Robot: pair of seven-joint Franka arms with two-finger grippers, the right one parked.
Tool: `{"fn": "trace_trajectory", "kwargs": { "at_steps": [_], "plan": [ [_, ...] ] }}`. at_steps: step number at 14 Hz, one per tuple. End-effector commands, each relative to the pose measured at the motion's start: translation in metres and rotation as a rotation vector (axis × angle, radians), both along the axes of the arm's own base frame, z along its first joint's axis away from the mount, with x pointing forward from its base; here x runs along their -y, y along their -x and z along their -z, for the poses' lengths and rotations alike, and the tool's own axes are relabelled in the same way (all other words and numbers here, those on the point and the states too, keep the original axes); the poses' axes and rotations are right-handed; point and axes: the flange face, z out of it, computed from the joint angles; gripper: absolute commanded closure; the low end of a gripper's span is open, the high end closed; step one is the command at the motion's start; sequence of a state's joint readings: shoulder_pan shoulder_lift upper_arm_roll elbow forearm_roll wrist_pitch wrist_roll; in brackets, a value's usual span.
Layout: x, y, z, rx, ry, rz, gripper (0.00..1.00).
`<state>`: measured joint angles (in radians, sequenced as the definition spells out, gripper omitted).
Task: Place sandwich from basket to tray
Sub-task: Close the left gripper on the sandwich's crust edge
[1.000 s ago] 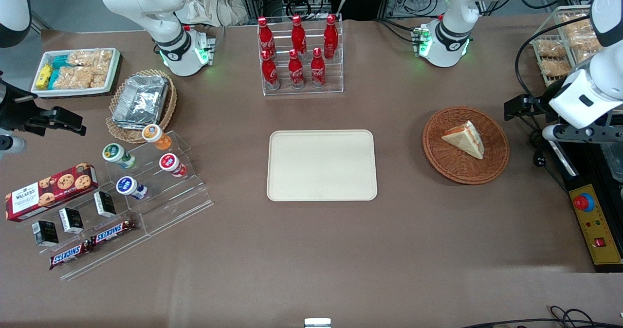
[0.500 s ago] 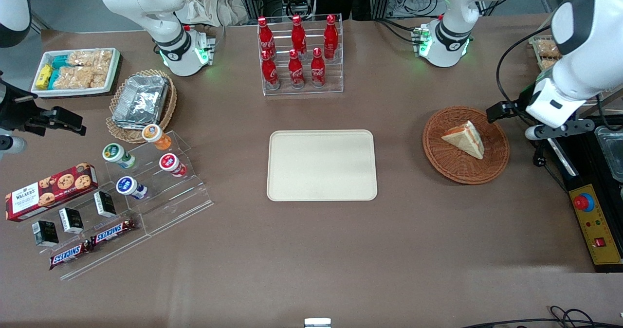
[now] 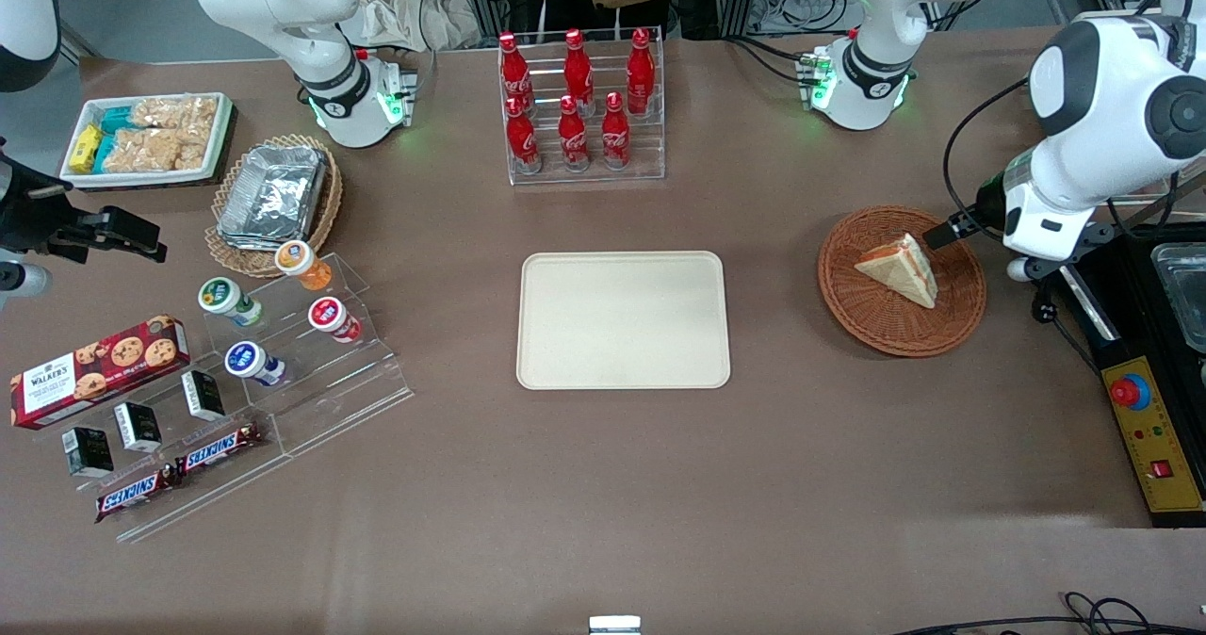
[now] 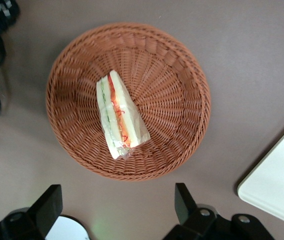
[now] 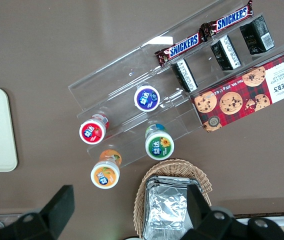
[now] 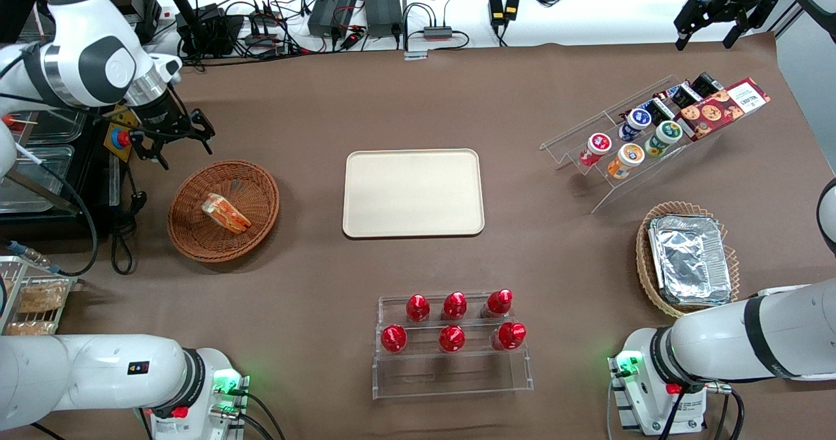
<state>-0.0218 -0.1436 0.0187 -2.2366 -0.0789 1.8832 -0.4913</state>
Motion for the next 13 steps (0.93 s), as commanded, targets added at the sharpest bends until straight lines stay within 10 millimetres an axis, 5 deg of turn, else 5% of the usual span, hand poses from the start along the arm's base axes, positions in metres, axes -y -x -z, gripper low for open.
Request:
{"fn": "trace_trajectory", "kwargs": {
  "at_steps": [1,13],
  "plan": [
    [-0.021,0.004,0.030,-0.033,0.051,-0.117,0.00],
    [-0.040,0.019,0.136,-0.091,0.186,-0.375,0.00]
  ]
}}
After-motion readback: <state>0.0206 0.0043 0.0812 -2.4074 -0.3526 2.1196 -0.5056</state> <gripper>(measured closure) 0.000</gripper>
